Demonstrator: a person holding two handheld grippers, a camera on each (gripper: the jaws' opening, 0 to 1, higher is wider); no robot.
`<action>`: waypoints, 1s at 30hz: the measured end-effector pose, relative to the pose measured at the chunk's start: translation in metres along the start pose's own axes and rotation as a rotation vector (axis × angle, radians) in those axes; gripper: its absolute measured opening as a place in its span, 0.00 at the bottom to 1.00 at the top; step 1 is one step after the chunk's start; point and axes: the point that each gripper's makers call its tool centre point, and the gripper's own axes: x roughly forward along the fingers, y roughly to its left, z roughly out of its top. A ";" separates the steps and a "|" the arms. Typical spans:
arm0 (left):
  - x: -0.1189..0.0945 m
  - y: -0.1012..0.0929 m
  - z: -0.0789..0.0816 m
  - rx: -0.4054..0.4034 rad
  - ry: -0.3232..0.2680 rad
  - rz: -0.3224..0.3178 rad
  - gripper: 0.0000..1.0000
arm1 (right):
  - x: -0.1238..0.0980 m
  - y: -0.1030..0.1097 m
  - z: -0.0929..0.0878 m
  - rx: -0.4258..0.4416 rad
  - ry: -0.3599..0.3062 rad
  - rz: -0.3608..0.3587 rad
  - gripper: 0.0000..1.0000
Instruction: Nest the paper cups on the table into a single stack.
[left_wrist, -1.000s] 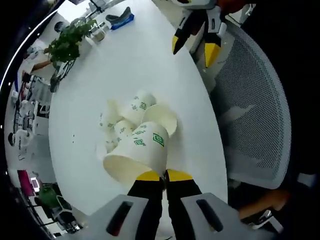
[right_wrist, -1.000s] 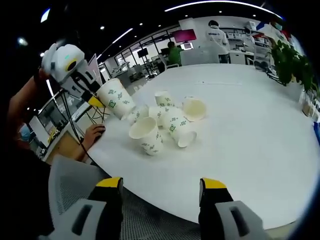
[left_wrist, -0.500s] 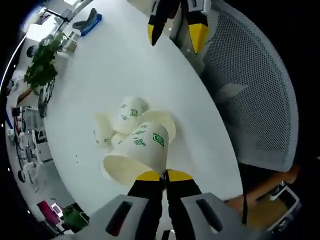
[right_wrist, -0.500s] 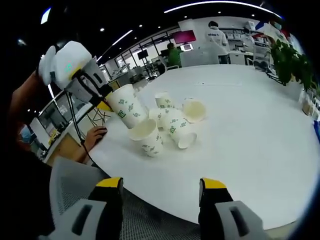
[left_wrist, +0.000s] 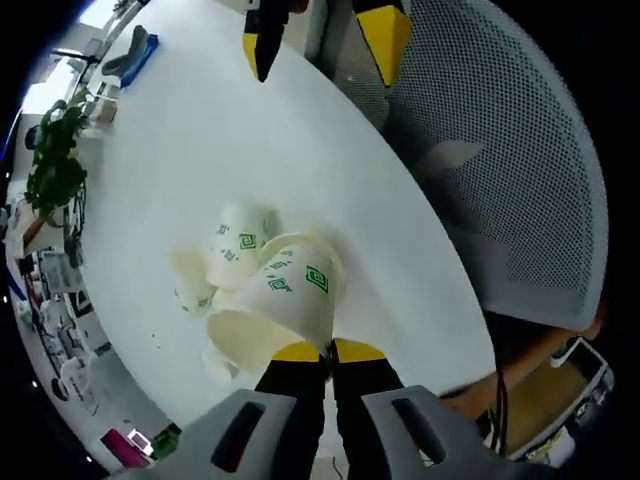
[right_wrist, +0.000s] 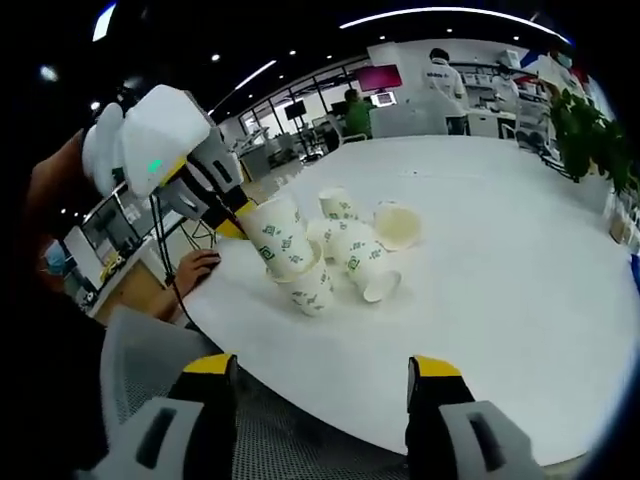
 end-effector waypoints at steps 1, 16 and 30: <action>0.000 0.000 0.001 0.003 0.000 -0.003 0.00 | 0.000 0.000 0.001 -0.004 0.000 0.002 0.70; 0.019 -0.002 -0.001 0.056 0.050 -0.031 0.00 | -0.001 0.002 0.003 -0.022 -0.008 0.016 0.75; 0.021 -0.003 0.000 0.063 0.043 -0.034 0.05 | 0.000 0.003 0.002 -0.024 -0.002 0.024 0.75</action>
